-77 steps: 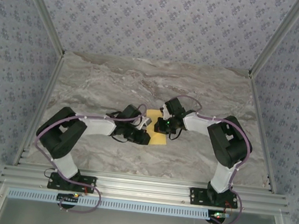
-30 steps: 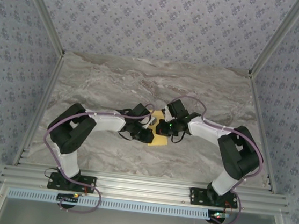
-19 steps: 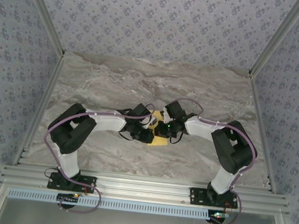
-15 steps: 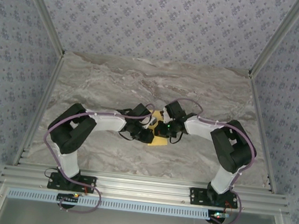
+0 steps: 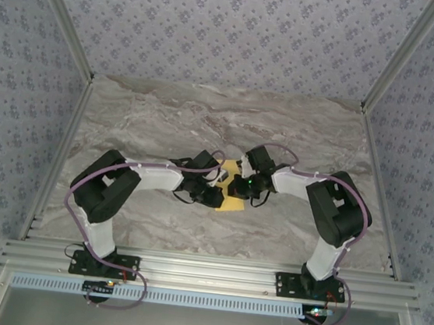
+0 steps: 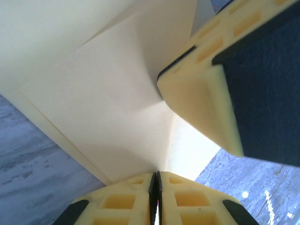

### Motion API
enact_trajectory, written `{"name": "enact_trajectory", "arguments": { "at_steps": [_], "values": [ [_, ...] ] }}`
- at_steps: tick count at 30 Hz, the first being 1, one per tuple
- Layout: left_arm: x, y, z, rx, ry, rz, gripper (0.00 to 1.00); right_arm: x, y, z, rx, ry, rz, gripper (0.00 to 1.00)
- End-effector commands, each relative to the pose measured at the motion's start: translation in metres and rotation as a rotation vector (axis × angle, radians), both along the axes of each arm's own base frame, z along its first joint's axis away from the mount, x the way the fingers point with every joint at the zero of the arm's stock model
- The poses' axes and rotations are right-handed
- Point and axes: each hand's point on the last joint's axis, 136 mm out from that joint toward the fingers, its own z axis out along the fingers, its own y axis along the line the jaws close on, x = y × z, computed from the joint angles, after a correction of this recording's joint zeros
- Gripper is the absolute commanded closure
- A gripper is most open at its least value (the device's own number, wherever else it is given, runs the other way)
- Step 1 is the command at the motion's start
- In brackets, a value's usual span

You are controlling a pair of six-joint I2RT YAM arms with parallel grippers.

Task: Fold a paper plane with a square sheet of paper (fold left side to right side)
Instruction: Fold the triangle a second time at the center of the table.

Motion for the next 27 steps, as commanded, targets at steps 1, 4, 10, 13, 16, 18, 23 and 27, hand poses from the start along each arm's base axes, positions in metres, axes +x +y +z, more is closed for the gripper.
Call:
{"name": "enact_trajectory", "arguments": {
  "at_steps": [1, 4, 10, 13, 16, 18, 23, 27],
  "values": [
    [-0.032, 0.041, -0.051, 0.21, 0.117, 0.002, 0.88, 0.012, -0.026, -0.011, -0.053, -0.034, -0.032, 1.0],
    [-0.032, 0.041, -0.052, 0.21, 0.118, 0.001, 0.88, 0.02, -0.032, -0.011, -0.042, -0.039, -0.041, 1.0],
    [-0.032, 0.041, -0.051, 0.21, 0.116, 0.002, 0.88, 0.038, -0.046, -0.007, -0.038, -0.058, -0.072, 1.0],
    [-0.032, 0.041, -0.05, 0.205, 0.112, 0.002, 0.88, 0.046, -0.051, -0.003, -0.027, -0.061, -0.08, 1.0],
    [-0.031, 0.039, -0.048, 0.195, 0.105, 0.003, 0.88, 0.048, -0.053, 0.012, -0.03, -0.103, -0.081, 1.0],
    [-0.029, 0.037, -0.045, 0.186, 0.098, 0.004, 0.88, 0.045, -0.051, 0.021, -0.024, -0.115, -0.074, 1.0],
    [-0.025, 0.034, -0.036, 0.165, 0.076, 0.006, 0.88, 0.023, -0.029, 0.032, 0.016, -0.116, -0.022, 1.0],
    [-0.023, 0.032, -0.031, 0.156, 0.068, 0.009, 0.88, 0.008, -0.007, 0.028, 0.042, -0.108, 0.002, 1.0]
  ]
}}
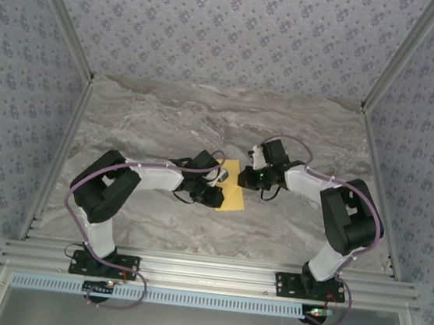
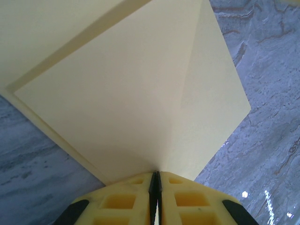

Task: Fold a paper plane with a square sheet of paper (fold left side to right side)
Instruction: Fold the triangle a second time at the center of the table.

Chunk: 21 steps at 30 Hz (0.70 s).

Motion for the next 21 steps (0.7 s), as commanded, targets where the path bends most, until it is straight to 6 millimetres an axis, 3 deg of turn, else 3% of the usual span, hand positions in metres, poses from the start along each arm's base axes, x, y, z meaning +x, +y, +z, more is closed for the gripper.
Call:
{"name": "enact_trajectory", "arguments": {
  "at_steps": [1, 6, 11, 21],
  "values": [
    [-0.024, 0.032, -0.032, 0.159, 0.071, 0.008, 0.88, -0.014, 0.013, -0.007, 0.014, 0.032, 0.008, 1.0],
    [-0.022, 0.028, -0.026, 0.138, 0.064, 0.005, 0.88, -0.008, 0.015, -0.025, -0.015, 0.062, -0.001, 1.0],
    [-0.019, 0.018, -0.011, 0.089, 0.05, -0.003, 0.87, -0.004, 0.004, -0.041, -0.064, 0.092, -0.022, 1.0],
    [0.002, -0.009, 0.044, -0.137, 0.016, 0.016, 0.85, -0.022, -0.004, -0.056, -0.109, 0.142, -0.005, 1.0]
  ]
}}
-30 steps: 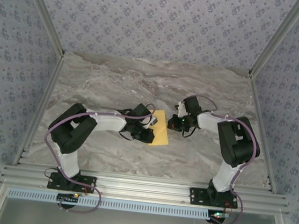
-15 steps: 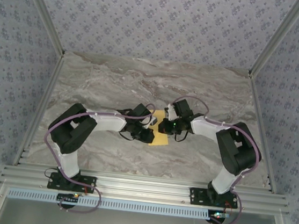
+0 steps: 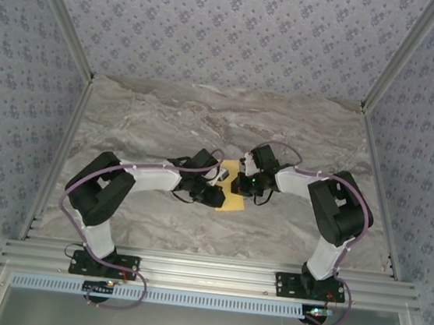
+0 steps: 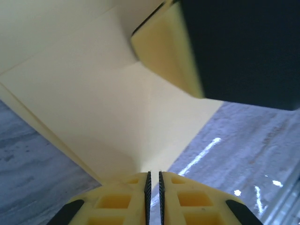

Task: Fold a paper plane with a square sheet of paper (fold left side to right side)
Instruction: Fold the triangle a second time at the center of the table.

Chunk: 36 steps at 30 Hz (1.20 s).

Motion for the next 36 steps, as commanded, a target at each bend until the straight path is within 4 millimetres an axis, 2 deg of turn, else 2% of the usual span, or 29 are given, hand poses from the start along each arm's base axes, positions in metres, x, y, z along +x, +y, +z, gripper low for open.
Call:
{"name": "enact_trajectory", "arguments": {
  "at_steps": [1, 14, 23, 31, 36],
  "values": [
    [0.007, -0.004, 0.024, -0.08, 0.001, 0.014, 0.85, -0.012, -0.014, -0.024, -0.087, 0.058, -0.006, 1.0],
    [0.018, -0.024, 0.016, -0.123, 0.036, -0.024, 0.85, -0.015, -0.01, -0.024, -0.097, 0.061, 0.013, 1.0],
    [0.021, -0.027, 0.003, -0.109, 0.053, -0.024, 0.85, -0.017, -0.008, -0.026, -0.103, 0.065, 0.021, 1.0],
    [0.019, -0.021, -0.014, -0.052, 0.071, -0.023, 0.86, -0.018, -0.006, -0.027, -0.11, 0.068, 0.027, 1.0],
    [0.013, -0.009, -0.026, 0.024, 0.077, -0.026, 0.85, -0.018, -0.008, -0.027, -0.123, 0.07, 0.025, 1.0]
  ]
}}
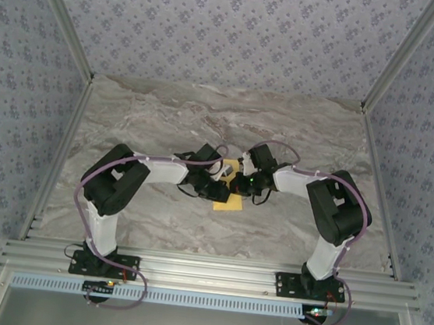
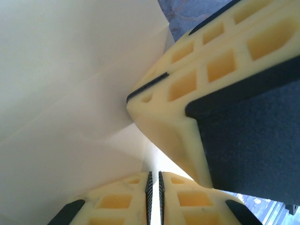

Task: Fold a paper plane with a square sheet of paper (fold left side to right side)
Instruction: Fold the triangle a second time at the center of the table.

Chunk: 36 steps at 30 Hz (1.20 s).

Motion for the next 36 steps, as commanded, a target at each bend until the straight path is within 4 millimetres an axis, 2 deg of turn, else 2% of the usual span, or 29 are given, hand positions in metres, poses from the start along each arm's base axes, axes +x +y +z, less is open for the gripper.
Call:
{"name": "enact_trajectory", "arguments": {
  "at_steps": [1, 7, 18, 25, 31, 34, 36],
  "values": [
    [-0.005, 0.011, -0.012, 0.077, 0.009, -0.011, 0.85, -0.017, -0.015, -0.027, -0.111, 0.071, 0.011, 1.0],
    [-0.018, 0.022, -0.021, 0.093, 0.046, 0.0, 0.86, -0.017, -0.02, -0.028, -0.127, 0.079, 0.005, 1.0],
    [-0.061, 0.047, -0.025, 0.104, 0.108, 0.006, 0.86, -0.014, -0.026, -0.029, -0.121, 0.085, -0.012, 1.0],
    [-0.074, 0.06, -0.024, 0.101, 0.118, 0.037, 0.86, -0.013, -0.026, -0.027, -0.117, 0.08, -0.011, 1.0],
    [-0.066, 0.061, -0.001, 0.05, 0.08, 0.06, 0.86, -0.008, -0.018, -0.016, -0.067, 0.049, -0.005, 1.0],
    [-0.049, 0.064, 0.021, -0.031, 0.053, 0.108, 0.83, 0.0, -0.009, 0.003, -0.011, 0.0, 0.001, 1.0],
    [-0.034, 0.067, 0.037, -0.083, 0.023, 0.15, 0.81, 0.007, -0.006, 0.02, 0.022, -0.055, -0.005, 0.94]
  ]
}}
